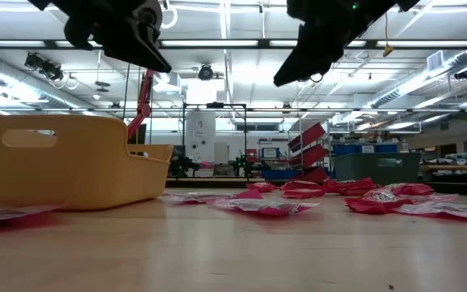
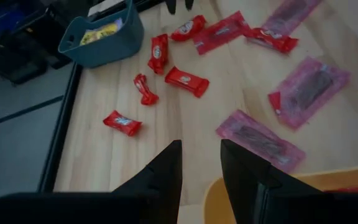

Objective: Sort candy
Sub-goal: Put the red candy pack into the yellow bin

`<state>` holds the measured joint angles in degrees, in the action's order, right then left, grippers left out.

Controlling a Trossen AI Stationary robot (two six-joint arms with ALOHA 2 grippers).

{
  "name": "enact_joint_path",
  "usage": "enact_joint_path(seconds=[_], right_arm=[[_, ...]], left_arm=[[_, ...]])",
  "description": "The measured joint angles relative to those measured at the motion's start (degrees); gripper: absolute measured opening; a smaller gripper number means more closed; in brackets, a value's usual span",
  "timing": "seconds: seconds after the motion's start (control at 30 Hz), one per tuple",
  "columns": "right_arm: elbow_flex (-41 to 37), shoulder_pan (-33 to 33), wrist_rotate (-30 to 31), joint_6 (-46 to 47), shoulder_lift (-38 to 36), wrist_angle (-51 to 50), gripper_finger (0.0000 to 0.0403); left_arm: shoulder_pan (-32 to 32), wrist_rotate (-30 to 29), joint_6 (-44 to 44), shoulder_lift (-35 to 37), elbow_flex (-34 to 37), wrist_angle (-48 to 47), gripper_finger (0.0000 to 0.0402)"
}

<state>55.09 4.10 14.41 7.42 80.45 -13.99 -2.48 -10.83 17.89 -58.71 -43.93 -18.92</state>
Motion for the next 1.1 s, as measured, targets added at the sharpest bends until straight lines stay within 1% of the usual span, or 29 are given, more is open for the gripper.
enact_joint_path(seconds=[0.17, 0.33, 0.43, 0.6, 0.73, 0.87, 1.1], right_arm=[[0.00, 0.49, -0.84, 2.48, 4.93, 0.65, 0.0062], [0.00, 1.84, -2.30, 6.28, 9.00, 2.52, 0.0062], [0.00, 2.78, -2.73, 8.45, 10.69, 3.54, 0.0062], [0.00, 4.52, -3.96, 10.85, 13.30, 5.87, 0.0067], [0.02, 6.11, -4.09, 11.05, 15.59, 7.98, 0.0082], [0.04, 7.18, -3.88, 11.06, 18.11, 10.08, 0.0102], [0.04, 8.39, -3.74, 11.06, 22.43, 13.95, 0.0127]], left_arm=[[-0.15, 0.47, -0.38, 4.05, 3.02, 3.82, 0.0113], [-0.20, 4.40, -0.33, 8.82, 8.81, 13.98, 0.0113], [-0.20, 4.59, 0.56, 10.89, 11.63, 17.98, 0.0113], [-0.15, 4.67, 6.01, 12.09, 14.55, 25.48, 0.0112], [-0.09, 3.80, 7.49, 11.75, 16.20, 30.09, 0.0112], [0.35, 1.63, 6.70, 11.66, 17.08, 29.96, 0.0113], [0.50, 1.42, 2.38, 11.64, 19.39, 29.67, 0.0113]])
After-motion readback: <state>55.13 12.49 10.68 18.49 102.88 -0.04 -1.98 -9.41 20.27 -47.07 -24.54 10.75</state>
